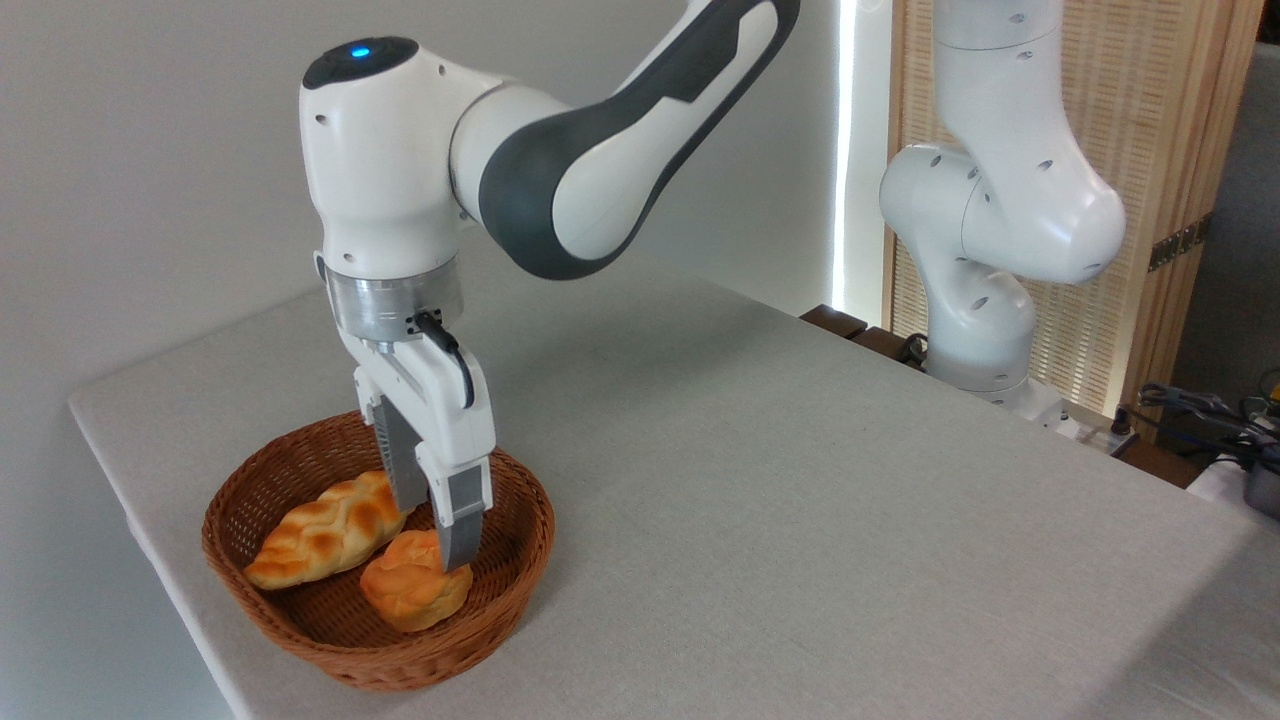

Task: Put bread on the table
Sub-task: 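Lower the gripper into the basket over the round golden bun, then close the gripper on the round bun and lift it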

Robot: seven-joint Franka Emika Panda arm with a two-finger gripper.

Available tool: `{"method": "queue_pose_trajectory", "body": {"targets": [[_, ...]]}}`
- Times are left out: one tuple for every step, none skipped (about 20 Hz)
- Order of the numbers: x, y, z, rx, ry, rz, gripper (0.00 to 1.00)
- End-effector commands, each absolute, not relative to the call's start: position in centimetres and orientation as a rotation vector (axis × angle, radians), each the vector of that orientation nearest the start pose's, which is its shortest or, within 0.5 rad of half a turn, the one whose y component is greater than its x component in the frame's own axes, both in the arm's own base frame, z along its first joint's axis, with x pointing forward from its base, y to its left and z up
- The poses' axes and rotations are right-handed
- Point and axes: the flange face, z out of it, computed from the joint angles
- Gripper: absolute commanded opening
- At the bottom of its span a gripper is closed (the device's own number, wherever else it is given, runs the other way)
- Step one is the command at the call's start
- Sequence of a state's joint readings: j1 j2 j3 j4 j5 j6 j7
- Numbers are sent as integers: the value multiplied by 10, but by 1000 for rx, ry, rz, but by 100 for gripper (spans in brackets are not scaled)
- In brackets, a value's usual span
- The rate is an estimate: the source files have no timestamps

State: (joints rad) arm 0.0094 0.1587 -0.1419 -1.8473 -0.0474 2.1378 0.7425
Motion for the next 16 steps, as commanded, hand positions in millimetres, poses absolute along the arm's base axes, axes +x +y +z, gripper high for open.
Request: {"method": "queue_pose_trajectory", "body": {"targets": [[613,-79,453,-2828,1341,-293,100],[613,-78,447,-2816,1374,-278,100],[612,-78,445,-2811,1388,-271,100],[612,-77,445,-2801,1405,-271,100],[612,-76,445,-2798,1409,-271,100],[613,-74,445,-2788,1418,-274,100],[613,-72,445,-2775,1427,-269,100],[613,-69,445,-2736,1449,-251,100],[614,-68,443,-2704,1461,-230,100],[614,-68,441,-2687,1467,-217,100],[616,-67,435,-2670,1477,-194,100],[617,-67,433,-2662,1479,-198,100],[618,-67,433,-2657,1477,-215,100],[620,-68,432,-2649,1474,-241,100],[620,-68,432,-2644,1472,-259,100],[621,-68,431,-2644,1472,-261,100]]}}
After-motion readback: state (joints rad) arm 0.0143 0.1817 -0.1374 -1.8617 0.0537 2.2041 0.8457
